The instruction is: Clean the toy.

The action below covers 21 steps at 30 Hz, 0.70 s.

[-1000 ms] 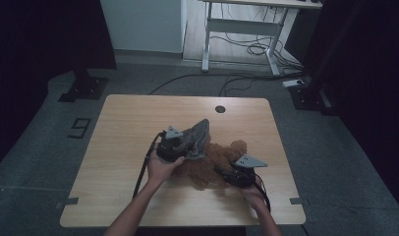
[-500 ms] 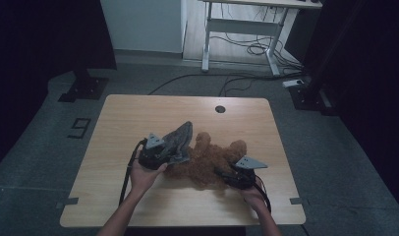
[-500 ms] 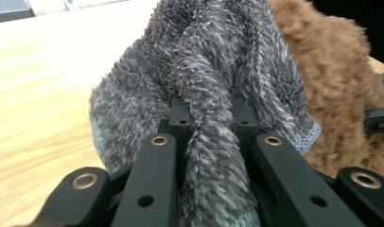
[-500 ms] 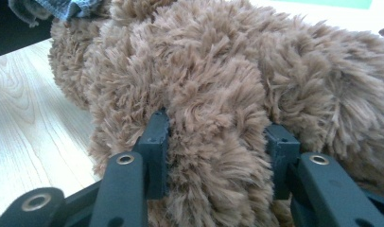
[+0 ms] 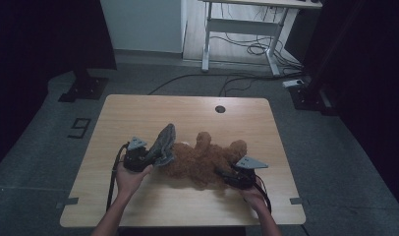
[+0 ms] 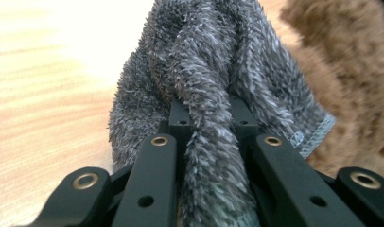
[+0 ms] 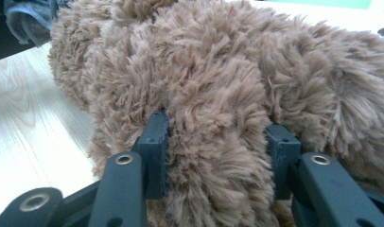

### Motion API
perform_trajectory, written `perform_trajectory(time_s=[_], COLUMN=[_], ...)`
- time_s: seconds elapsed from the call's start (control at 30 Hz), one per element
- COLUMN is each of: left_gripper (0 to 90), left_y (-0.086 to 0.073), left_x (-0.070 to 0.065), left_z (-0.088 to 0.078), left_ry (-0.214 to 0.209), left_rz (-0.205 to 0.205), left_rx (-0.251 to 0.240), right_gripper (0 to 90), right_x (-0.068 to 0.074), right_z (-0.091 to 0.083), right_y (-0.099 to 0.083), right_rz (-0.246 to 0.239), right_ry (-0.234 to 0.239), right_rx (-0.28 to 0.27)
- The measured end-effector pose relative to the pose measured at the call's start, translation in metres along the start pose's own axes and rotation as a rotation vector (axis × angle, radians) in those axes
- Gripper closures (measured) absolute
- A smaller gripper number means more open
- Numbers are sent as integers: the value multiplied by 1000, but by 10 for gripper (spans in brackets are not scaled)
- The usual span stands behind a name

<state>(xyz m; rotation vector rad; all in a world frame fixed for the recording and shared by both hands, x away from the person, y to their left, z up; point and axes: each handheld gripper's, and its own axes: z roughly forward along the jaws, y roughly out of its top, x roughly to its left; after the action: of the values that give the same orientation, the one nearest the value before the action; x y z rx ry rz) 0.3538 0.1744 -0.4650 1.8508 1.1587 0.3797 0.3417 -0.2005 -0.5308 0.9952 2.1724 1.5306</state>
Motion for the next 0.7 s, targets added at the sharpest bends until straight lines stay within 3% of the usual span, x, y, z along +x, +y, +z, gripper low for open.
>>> perform_trajectory(time_s=[0.13,0.27,0.4,0.5,0.6,0.7], left_gripper=[766,766,767,766,766,765], left_y=[17,40,64,79,84,75], left_x=[-21,-58,-101,-131,-152,-156], left_z=[-6,-2,18,44,80,110], left_ry=[-28,-80,-135,-164,-155,-137], left_rz=[46,124,200,240,266,264], left_rx=[-37,-68,-68,-33,36,124], right_gripper=[536,536,536,536,536,535], right_x=[-1,-1,-1,-1,-1,0], right_z=[1,0,0,0,0,0], right_y=[0,0,0,0,-1,-1], right_rz=[9,9,10,13,13,11], right_ry=[-1,-2,1,2,2,-2], right_rx=[-5,-6,-4,-3,-4,-6])
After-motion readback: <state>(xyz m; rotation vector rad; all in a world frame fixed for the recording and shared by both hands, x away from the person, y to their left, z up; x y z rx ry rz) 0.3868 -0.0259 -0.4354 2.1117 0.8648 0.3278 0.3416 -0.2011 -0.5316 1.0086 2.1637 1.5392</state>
